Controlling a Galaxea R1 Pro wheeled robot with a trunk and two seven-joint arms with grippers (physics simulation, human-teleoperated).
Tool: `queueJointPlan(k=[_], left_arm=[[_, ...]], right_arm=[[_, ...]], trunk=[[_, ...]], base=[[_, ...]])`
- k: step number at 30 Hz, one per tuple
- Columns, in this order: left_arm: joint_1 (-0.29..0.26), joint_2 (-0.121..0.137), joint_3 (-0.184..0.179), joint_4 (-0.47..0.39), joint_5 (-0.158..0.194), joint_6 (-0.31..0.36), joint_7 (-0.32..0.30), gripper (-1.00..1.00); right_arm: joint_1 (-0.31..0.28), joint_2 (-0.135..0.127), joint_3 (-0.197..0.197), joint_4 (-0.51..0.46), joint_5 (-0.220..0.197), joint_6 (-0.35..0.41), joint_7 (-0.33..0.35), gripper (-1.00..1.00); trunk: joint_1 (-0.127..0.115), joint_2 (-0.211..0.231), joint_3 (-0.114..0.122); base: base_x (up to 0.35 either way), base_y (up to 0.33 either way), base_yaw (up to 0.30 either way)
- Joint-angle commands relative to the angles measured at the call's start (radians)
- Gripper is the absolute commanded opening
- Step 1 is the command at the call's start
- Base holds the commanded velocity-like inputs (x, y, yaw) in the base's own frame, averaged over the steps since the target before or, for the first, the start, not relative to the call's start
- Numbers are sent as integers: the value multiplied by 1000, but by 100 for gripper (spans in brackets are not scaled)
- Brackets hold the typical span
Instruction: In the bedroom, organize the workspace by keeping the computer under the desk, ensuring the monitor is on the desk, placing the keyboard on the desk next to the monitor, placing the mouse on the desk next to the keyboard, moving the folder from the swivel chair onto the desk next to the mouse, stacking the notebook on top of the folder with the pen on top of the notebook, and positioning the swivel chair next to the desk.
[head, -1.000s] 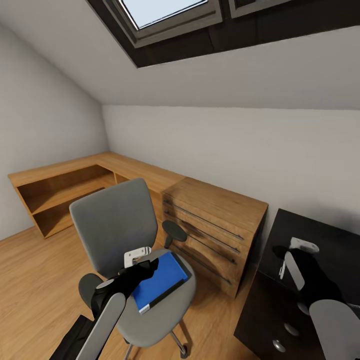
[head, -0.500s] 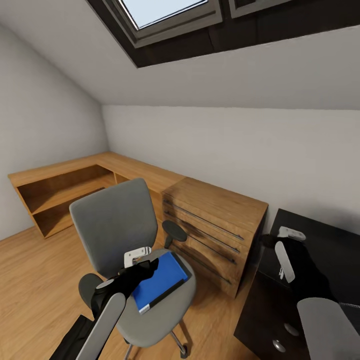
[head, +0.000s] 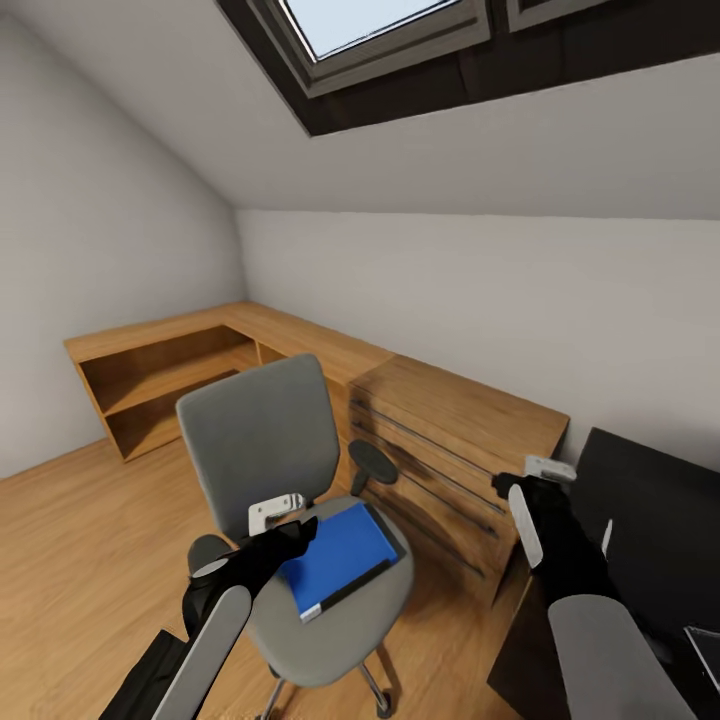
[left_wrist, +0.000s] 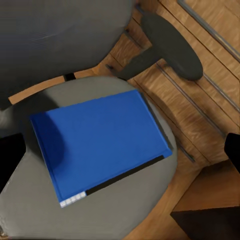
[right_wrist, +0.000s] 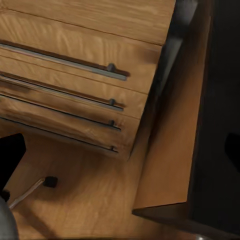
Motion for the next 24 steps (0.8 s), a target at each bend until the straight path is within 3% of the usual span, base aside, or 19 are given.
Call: queueJointPlan(k=[1, 5, 9, 24], left_arm=[[-1, 1, -2, -1, 10, 0, 10, 100], [-1, 1, -2, -1, 10, 0, 10, 100], [-1, 2, -1, -1, 9, 0, 10, 100], [-1, 4, 5, -1, 8, 0, 10, 100]], right_arm=[[0, 4, -1, 0, -5, 2, -8, 100], [0, 13, 13, 3, 8, 1, -10, 100], [2, 17, 63, 5, 14, 0, -10, 100], [3, 17, 75, 23, 13, -1, -3, 100]], trunk=[[0, -1, -1], [0, -1, -1], [0, -1, -1], [0, -1, -7]], base=[[0, 0, 264], [0, 0, 265], [0, 0, 266], [0, 0, 267]])
